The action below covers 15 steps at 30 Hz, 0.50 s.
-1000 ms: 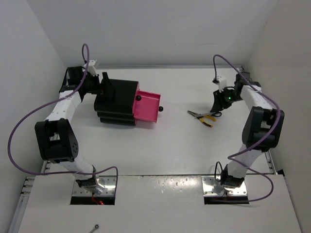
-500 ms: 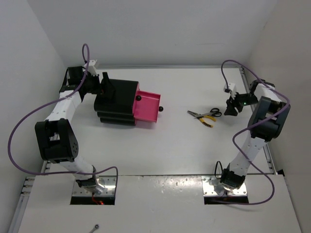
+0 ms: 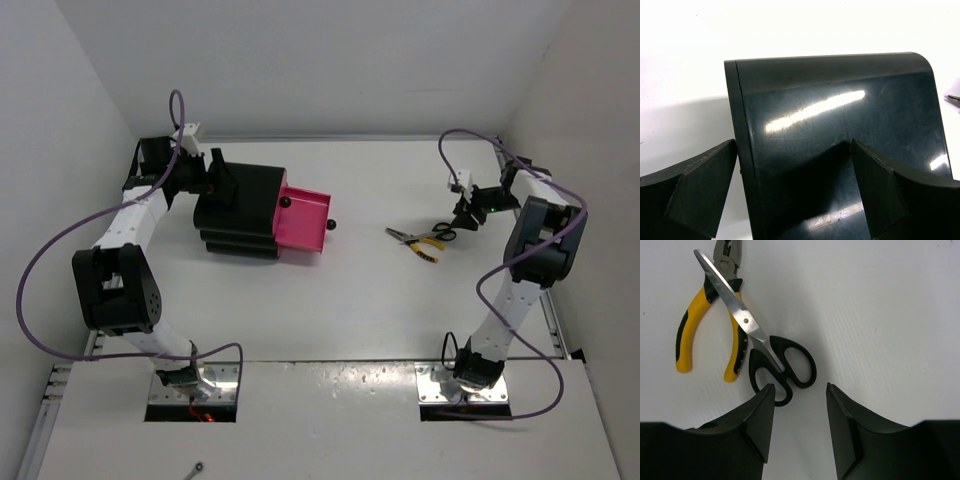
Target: Sort the tools into containers
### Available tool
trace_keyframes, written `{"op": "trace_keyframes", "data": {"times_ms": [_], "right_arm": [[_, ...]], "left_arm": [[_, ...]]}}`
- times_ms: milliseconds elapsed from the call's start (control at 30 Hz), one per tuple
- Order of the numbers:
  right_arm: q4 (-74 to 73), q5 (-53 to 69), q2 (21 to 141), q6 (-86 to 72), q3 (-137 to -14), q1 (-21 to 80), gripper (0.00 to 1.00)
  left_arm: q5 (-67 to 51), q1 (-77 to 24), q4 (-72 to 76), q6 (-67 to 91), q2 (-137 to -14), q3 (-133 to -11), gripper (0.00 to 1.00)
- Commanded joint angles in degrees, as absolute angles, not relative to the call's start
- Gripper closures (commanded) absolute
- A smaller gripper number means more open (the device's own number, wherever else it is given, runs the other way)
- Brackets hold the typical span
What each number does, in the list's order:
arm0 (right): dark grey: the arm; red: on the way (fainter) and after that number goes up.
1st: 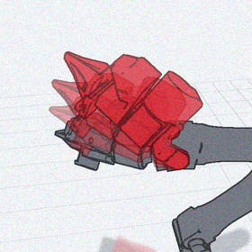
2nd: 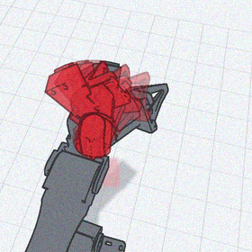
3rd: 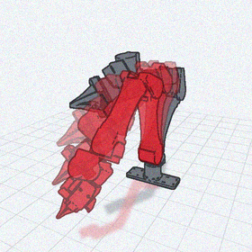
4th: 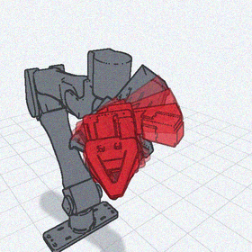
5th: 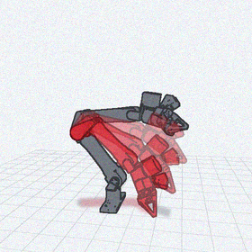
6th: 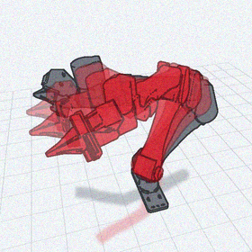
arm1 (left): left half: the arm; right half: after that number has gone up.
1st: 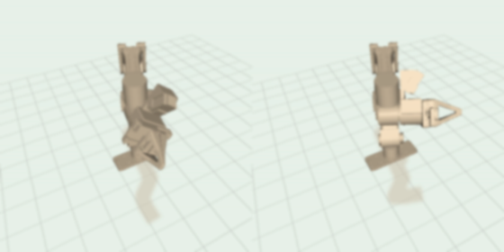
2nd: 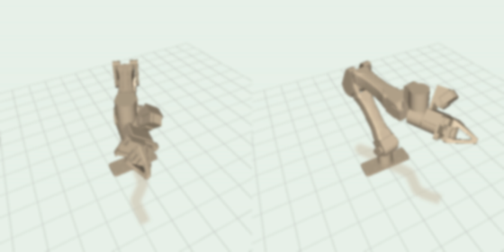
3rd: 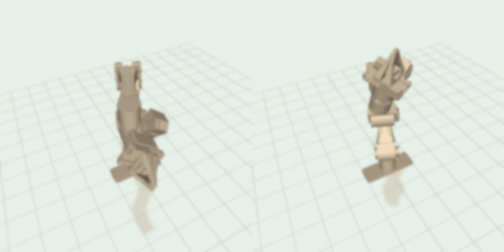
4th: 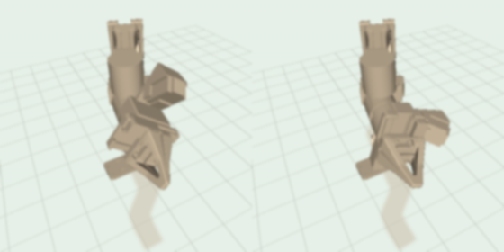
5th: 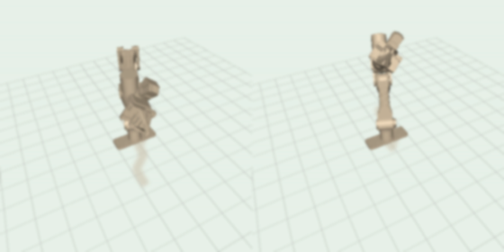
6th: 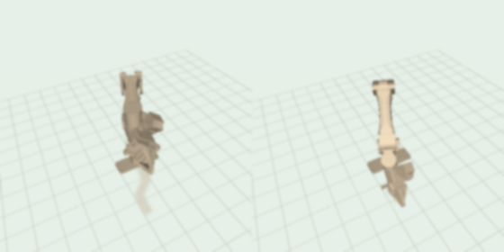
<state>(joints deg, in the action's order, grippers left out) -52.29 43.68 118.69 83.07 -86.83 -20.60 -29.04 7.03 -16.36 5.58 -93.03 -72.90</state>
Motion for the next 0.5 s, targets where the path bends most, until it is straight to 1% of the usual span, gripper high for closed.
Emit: {"op": "trace_keyframes", "data": {"times_ms": [0, 133, 467], "right_arm": [[-51.6, 46.8, 120.1, 87.0, -88.2, -19.2, 0.54], [-54.2, 45.4, 122.3, 89.3, -90.4, -18.0, 0.49], [-58.4, 41.8, 125.3, 95.3, -92.5, -17.5, 0.49]], "left_arm": [[-24.7, 4.4, -25.4, 1.8, -98.0, -69.8, 0.00], [-24.7, 4.4, -25.4, 1.8, -98.0, -69.8, 0.00], [-24.2, 4.4, -25.4, 1.8, -98.5, -69.8, 0.00]]}}
